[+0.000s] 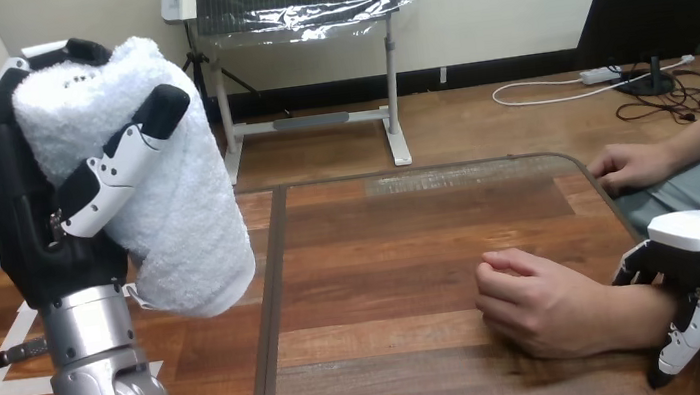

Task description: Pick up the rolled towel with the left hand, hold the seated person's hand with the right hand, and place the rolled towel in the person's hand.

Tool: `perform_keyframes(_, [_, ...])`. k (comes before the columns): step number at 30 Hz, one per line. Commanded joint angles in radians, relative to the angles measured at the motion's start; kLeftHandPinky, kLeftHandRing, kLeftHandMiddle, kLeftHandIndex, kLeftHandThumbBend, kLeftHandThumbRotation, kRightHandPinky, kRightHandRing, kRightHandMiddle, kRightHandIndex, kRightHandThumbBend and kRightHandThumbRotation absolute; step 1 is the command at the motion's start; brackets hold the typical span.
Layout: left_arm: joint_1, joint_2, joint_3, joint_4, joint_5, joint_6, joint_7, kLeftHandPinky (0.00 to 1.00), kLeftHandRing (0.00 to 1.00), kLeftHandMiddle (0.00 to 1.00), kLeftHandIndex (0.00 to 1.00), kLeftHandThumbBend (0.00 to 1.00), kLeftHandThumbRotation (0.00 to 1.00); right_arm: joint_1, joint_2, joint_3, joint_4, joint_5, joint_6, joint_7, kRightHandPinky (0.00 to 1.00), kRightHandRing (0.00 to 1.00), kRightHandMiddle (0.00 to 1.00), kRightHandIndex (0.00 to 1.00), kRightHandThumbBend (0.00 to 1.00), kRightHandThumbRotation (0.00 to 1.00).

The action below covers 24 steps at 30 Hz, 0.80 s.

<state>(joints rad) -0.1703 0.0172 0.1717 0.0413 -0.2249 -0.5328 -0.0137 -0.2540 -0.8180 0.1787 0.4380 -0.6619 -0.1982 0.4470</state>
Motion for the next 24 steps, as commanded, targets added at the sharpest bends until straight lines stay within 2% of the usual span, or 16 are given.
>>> perform_keyframes(1, [-0.082,0.003,-0.007,-0.047,-0.006,0.002,-0.009,0.24,0.32,0.39,0.4,0.66,0.0,-0.032,-0.01,0.033,0.014,-0.014,0.037,0.03,0.51,0.67,0.73,0.74,0.95,0.16])
perform_keyframes(4, [-0.082,0.003,-0.006,-0.049,-0.011,0.004,-0.01,0.24,0.32,0.39,0.4,0.66,0.0,-0.031,-0.007,0.044,0.006,-0.018,0.051,0.045,0.52,0.67,0.73,0.73,0.94,0.16])
perform_keyframes(7, [-0.082,0.004,0.002,-0.05,-0.004,0.007,0.0,0.24,0.32,0.39,0.4,0.66,0.0,-0.01,0.006,0.064,-0.017,-0.022,0.047,0.043,0.46,0.59,0.67,0.69,0.9,0.18])
perform_keyframes(24, [-0.077,0.0,0.0,-0.055,0.003,0.012,0.008,0.25,0.32,0.39,0.4,0.66,0.0,0.012,0.026,0.089,-0.036,-0.017,0.05,0.006,0.32,0.41,0.5,0.56,0.83,0.19])
